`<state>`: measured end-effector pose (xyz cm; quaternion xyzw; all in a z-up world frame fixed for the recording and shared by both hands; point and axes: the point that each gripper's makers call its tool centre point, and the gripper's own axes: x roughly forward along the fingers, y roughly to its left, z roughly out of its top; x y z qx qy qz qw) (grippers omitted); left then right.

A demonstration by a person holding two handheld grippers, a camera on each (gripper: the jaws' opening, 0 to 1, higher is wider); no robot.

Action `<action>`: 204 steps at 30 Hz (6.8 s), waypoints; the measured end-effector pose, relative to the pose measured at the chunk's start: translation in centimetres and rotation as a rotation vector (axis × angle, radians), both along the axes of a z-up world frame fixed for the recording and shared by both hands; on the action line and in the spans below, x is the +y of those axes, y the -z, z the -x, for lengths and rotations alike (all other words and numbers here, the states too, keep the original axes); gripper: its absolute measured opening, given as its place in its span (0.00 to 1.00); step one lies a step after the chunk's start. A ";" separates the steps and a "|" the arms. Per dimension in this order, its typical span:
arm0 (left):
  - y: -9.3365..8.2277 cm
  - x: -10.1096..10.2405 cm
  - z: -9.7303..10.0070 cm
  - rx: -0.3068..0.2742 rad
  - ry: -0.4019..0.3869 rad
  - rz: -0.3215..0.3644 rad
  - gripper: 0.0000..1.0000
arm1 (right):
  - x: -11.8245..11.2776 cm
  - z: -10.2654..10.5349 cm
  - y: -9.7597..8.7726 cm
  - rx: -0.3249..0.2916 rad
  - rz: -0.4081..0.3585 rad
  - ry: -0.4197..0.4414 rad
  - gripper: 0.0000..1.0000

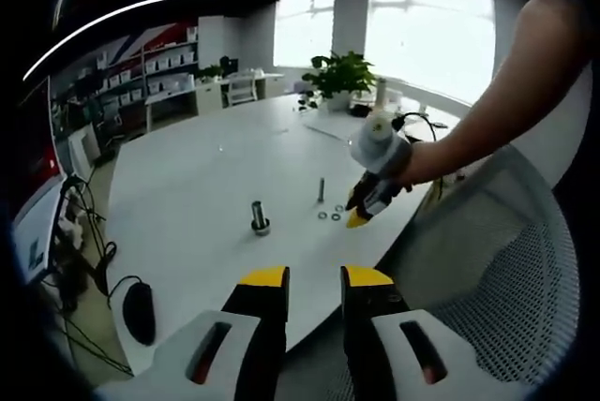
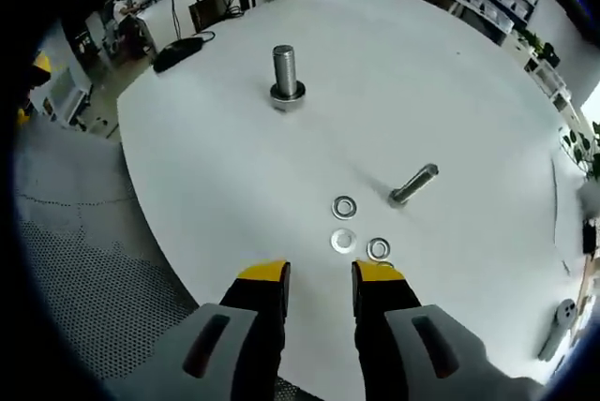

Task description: Place the washer onto the threaded stud by aligning its center hole with the stud, sliding it down to the base, and recovering from edge contact or off-axis alignment until the washer reaches the visible bottom stop.

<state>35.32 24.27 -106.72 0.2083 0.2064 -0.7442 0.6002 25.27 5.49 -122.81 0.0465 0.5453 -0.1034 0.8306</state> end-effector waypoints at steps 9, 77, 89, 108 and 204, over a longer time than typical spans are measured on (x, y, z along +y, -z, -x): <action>0.0 0.0 -0.1 -0.003 -0.001 -0.002 0.20 | -1.0 -1.0 1.0 0.018 -0.007 0.036 0.28; 0.5 0.1 0.2 0.009 0.013 -0.019 0.19 | -0.7 -1.2 1.2 0.248 0.022 -0.058 0.15; 0.8 0.3 0.4 0.008 0.019 -0.036 0.19 | -0.6 -1.1 1.2 0.196 -0.011 0.036 0.14; 0.7 0.2 0.0 0.004 -0.002 -0.032 0.19 | 0.3 -2.2 -0.4 0.140 -0.028 0.044 0.13; 1.2 0.4 -0.6 -0.005 -0.031 -0.067 0.19 | -6.9 -3.4 0.5 0.103 0.003 0.021 0.16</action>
